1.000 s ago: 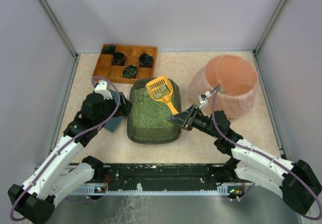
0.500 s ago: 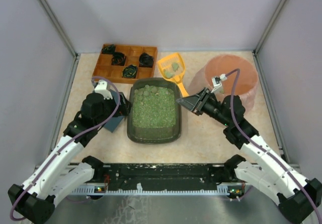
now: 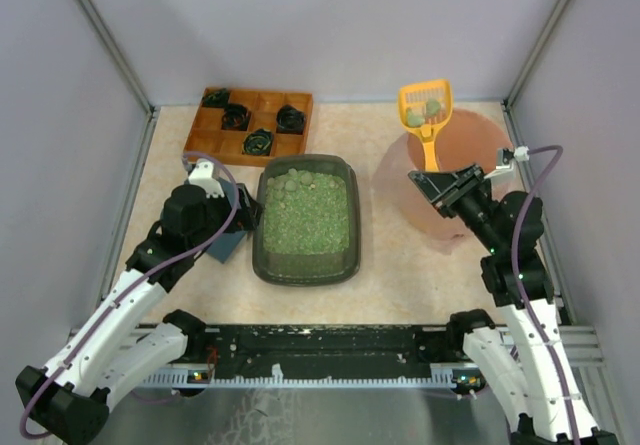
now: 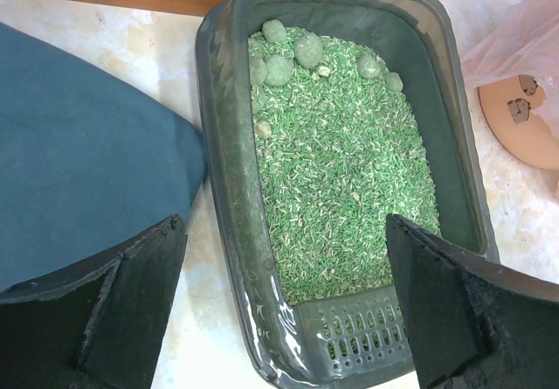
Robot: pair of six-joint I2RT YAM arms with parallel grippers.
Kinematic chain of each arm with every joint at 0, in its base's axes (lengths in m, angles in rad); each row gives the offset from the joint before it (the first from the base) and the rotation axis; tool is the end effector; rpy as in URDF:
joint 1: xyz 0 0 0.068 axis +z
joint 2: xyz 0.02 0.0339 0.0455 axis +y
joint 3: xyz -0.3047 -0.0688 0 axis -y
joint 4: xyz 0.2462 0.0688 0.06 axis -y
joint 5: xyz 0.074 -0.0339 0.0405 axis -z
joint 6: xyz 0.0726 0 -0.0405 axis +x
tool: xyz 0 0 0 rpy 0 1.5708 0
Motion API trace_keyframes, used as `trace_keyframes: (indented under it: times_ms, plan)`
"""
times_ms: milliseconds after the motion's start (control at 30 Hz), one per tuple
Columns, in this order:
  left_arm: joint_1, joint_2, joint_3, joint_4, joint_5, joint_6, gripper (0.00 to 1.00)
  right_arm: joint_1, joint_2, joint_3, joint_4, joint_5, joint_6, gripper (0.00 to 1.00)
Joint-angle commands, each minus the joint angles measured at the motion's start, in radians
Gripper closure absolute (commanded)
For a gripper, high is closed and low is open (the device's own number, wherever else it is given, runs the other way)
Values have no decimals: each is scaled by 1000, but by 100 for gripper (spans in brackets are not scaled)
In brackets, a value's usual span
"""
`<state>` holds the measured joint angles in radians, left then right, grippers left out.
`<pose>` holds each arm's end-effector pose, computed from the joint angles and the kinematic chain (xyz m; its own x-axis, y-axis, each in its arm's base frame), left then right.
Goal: Clean the litter box
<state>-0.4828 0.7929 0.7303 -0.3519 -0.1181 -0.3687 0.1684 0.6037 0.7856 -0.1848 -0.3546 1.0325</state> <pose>0.1717 -0.0803 0.3162 -0.4645 -0.1606 -0.8709 0.2124 0.9345 -0.2856 0.1363 0.0487 0.3896 -0.4303 0.7436 -0.5118 -0.2536 0.4446 0.8591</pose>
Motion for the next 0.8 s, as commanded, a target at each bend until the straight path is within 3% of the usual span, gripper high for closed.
trace_keyframes:
  times_ms: [0,267,767]
  plan:
    - [-1,-6,-2,15,18,4,0,-20,-21,49,-59,75,-25,100]
    - [-2,8,-2,19,37,4,0,-20,-30,189,-401,356,-213,100]
    - [-1,12,1,18,27,6,0,-21,284,562,-898,503,-649,100]
